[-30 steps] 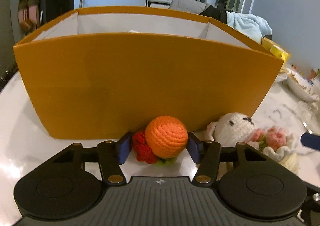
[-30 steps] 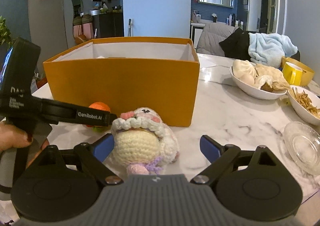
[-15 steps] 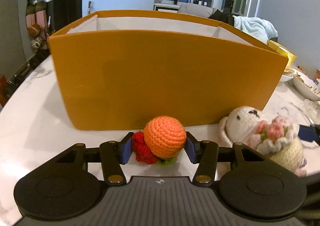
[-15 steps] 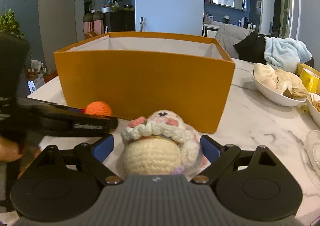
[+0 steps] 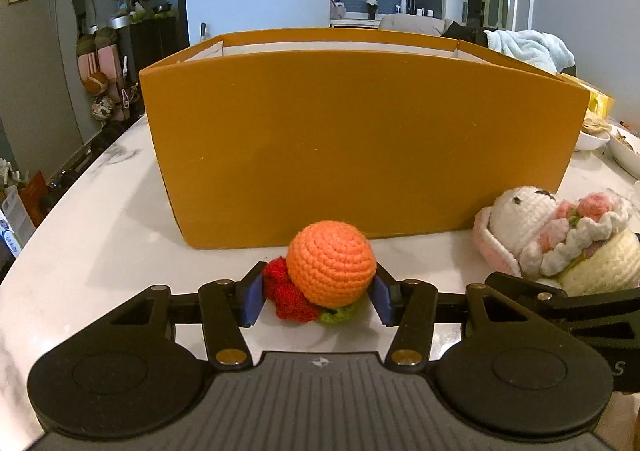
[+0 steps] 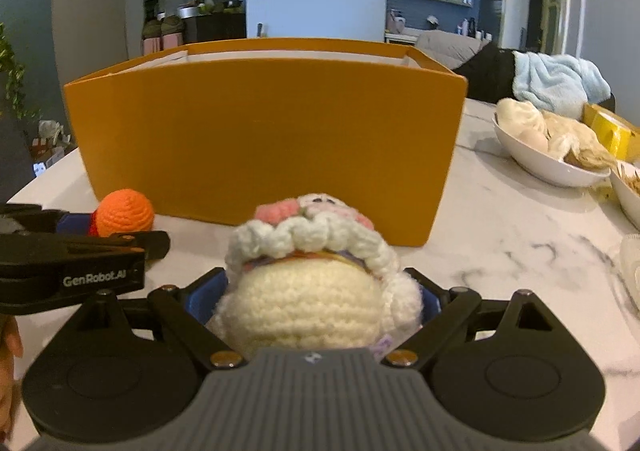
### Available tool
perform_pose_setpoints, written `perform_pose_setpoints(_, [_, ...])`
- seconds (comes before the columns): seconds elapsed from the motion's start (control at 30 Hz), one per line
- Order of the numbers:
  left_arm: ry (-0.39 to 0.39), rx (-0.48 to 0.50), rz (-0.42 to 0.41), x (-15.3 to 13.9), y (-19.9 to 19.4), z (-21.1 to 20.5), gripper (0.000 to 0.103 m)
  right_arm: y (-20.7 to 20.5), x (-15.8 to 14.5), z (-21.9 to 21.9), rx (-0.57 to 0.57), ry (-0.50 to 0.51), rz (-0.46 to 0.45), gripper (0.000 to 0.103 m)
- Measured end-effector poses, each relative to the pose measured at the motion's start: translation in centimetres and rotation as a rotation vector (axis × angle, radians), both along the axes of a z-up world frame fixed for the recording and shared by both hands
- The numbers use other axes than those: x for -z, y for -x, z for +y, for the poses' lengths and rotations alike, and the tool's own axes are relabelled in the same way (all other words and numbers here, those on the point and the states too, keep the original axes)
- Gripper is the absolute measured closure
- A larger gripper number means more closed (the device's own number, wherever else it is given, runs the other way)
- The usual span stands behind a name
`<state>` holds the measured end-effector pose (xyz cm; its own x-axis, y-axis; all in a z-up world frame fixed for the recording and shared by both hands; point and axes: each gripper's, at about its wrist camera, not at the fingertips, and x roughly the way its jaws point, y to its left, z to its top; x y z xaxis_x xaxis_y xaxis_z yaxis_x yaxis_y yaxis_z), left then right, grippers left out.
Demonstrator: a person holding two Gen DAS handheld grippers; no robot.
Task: Organize objects
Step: 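Grasp the orange crocheted ball with the left tool while the right tool grasps the cream bunny, then lift the orange ball and cream bunny and carry them over the orange box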
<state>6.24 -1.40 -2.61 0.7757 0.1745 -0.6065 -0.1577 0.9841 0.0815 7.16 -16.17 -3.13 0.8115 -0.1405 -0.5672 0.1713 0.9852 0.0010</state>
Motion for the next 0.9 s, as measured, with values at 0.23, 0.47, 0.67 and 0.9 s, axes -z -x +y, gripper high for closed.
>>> perform_pose_setpoints(0.23, [0.001, 0.001, -0.004, 0.0, 0.0, -0.1, 0.041, 0.1, 0.1, 0.2, 0.003, 0.002, -0.008, 0.015])
perform_pose_setpoints(0.47, [0.002, 0.003, -0.005, 0.1, 0.3, 0.0, 0.041, 0.2, 0.2, 0.6, 0.004, 0.017, -0.010, 0.016])
perform_pose_setpoints(0.67, [0.001, 0.005, -0.006, 0.0, 0.3, 0.1, 0.042, 0.3, 0.2, 0.6, 0.005, 0.017, -0.014, 0.017])
perform_pose_setpoints(0.9, [0.012, 0.005, -0.009, -0.1, 1.4, 0.3, 0.044, 1.1, 0.0, 1.0, -0.004, 0.032, -0.036, 0.023])
